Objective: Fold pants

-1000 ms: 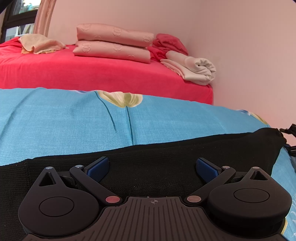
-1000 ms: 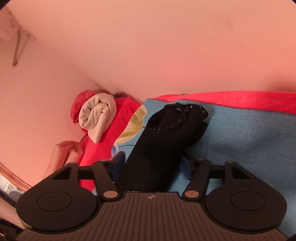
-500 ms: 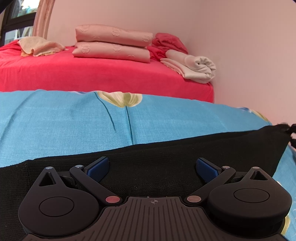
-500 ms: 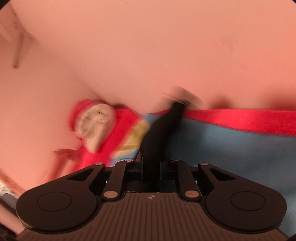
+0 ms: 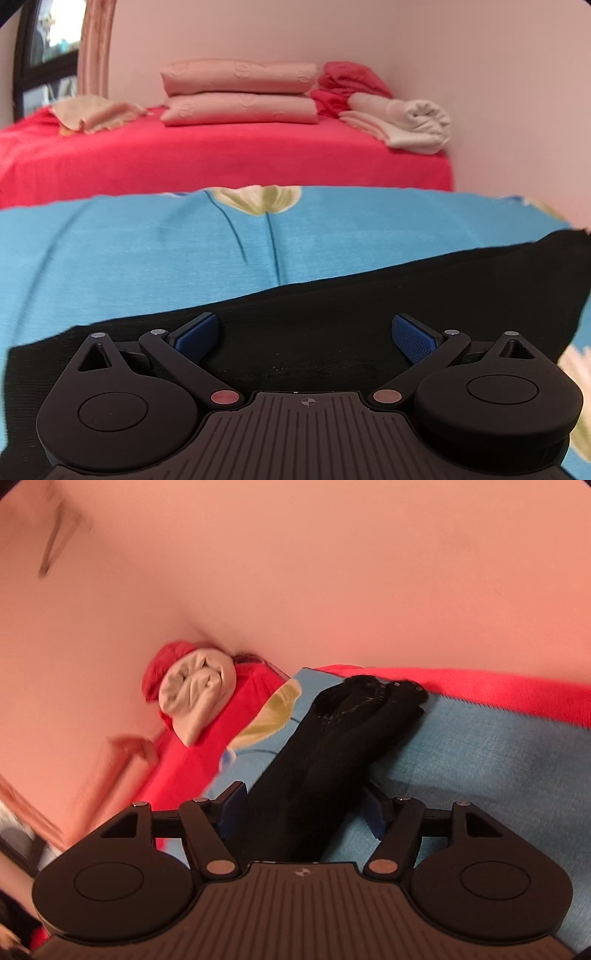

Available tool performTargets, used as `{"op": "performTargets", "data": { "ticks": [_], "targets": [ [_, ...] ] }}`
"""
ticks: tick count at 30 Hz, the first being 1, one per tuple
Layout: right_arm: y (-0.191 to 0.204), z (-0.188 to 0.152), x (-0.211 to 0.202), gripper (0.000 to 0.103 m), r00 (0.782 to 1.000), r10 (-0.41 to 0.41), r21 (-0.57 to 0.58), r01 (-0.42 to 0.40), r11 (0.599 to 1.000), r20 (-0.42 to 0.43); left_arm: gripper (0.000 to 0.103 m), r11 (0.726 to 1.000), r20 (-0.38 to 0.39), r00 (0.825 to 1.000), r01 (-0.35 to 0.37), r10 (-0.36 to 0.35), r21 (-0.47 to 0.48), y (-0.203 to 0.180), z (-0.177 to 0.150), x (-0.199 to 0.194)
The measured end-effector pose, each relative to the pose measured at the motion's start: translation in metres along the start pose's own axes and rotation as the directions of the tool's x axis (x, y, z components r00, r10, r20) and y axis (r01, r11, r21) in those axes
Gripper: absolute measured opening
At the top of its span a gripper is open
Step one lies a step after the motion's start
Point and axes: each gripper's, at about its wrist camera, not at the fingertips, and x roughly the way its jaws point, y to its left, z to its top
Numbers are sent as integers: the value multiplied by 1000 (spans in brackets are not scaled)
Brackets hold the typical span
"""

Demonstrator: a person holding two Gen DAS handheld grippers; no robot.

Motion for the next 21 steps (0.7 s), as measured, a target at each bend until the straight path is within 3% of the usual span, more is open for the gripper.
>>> {"op": "performTargets", "data": {
  "ticks": [5,12,14,16,21],
  "targets": [
    [17,-4,7,50,993,-113,-132,116,984,31,103,1000,-4,1000,-14,14,7,0,0,1],
    [14,-4,5,49,994,-109,-118,112,987,31,103,1000,-5,1000,-18,18,11,-1,0,1],
    [15,-5,4,57,995,-97,-126,100,987,28,103,1000,-5,1000,-18,18,11,-1,0,1],
    [18,-6,4,57,995,-99,-145,101,984,27,103,1000,-5,1000,-18,18,11,-1,0,1],
    [24,-9,7,34,987,-152,-197,158,968,45,103,1000,-5,1000,-18,18,11,-1,0,1]
  ]
}}
